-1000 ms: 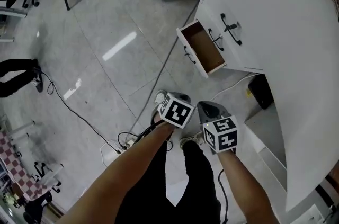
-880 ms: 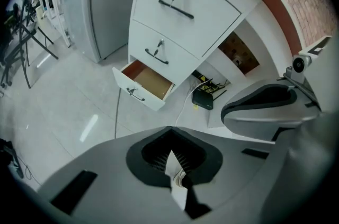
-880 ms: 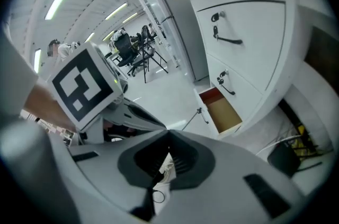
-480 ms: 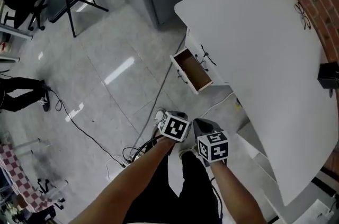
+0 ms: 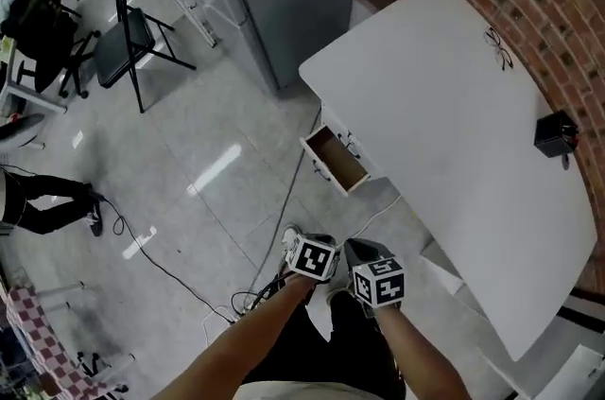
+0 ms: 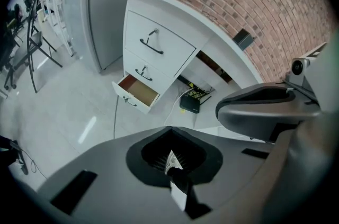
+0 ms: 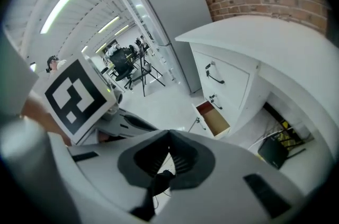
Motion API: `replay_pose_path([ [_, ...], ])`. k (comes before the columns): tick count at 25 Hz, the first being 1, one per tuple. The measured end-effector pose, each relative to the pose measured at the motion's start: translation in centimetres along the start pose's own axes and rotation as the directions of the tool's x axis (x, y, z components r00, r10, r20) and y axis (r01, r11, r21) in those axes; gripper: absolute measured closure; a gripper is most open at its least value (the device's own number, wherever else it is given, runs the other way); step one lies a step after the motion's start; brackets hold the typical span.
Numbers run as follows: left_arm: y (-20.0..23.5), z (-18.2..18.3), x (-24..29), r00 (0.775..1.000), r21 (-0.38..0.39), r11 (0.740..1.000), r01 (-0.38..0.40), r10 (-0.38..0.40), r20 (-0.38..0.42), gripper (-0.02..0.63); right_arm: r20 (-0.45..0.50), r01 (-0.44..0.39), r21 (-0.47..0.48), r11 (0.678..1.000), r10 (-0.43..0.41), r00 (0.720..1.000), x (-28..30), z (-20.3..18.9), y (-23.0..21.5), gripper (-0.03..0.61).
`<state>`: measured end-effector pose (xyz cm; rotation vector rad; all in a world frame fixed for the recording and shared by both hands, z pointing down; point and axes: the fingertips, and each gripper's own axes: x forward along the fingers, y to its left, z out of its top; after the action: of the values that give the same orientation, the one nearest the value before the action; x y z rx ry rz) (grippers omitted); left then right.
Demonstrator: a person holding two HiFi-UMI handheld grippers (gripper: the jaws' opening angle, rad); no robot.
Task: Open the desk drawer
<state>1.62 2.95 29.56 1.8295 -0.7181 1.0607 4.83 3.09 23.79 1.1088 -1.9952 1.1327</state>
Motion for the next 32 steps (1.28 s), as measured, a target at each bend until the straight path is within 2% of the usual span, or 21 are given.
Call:
replay_pose_path([
  [5, -0.8, 1.6, -2.4, 1.000, 0.050, 0.999, -0.021, 0.020, 0.012, 0.609, 0.005, 0.015, -0.052, 0.999, -0.015, 1.000, -2.2, 1.1, 0.2, 0.563],
  [11, -1.7, 1.8, -5.8, 0.998, 0.012, 0.998, -0.056, 0.056, 0.022, 0.609, 0.063, 0.015, 0.013, 1.000, -0.015, 0.998, -5.7, 2.0, 1.4, 0.563],
  [13, -2.4, 2.3, -6.7, 0.998, 0.000, 0.999, -0.049, 0.049, 0.048, 0.609, 0.087, 0.012, 0.026, 1.000, -0.014, 0.996, -6.7, 2.4, 1.8, 0.563],
  [17, -3.8, 2.9, -7.9, 0.995, -0.012, 0.998, -0.069, 0.070, 0.072, 0.609, 0.111, 0.000, 0.019, 1.000, -0.002, 0.994, -9.1, 2.1, 2.0, 0.563],
  [23, -7.6, 4.6, -8.9, 0.991, -0.018, 0.998, -0.053, 0.055, 0.123, 0.609, 0.144, -0.006, 0.033, 0.999, 0.001, 0.990, -12.5, 1.5, 0.8, 0.563],
  [27, -9.3, 4.9, -9.3, 0.987, -0.025, 0.999, -0.044, 0.047, 0.152, 0.609, 0.159, -0.018, -0.007, 1.000, 0.019, 0.987, -13.5, 2.1, 1.3, 0.563],
  [32, -8.9, 4.3, -10.0, 0.984, -0.010, 0.995, -0.098, 0.098, 0.149, 0.609, 0.173, -0.035, -0.020, 0.999, 0.038, 0.984, -13.7, 2.5, 2.1, 0.563],
])
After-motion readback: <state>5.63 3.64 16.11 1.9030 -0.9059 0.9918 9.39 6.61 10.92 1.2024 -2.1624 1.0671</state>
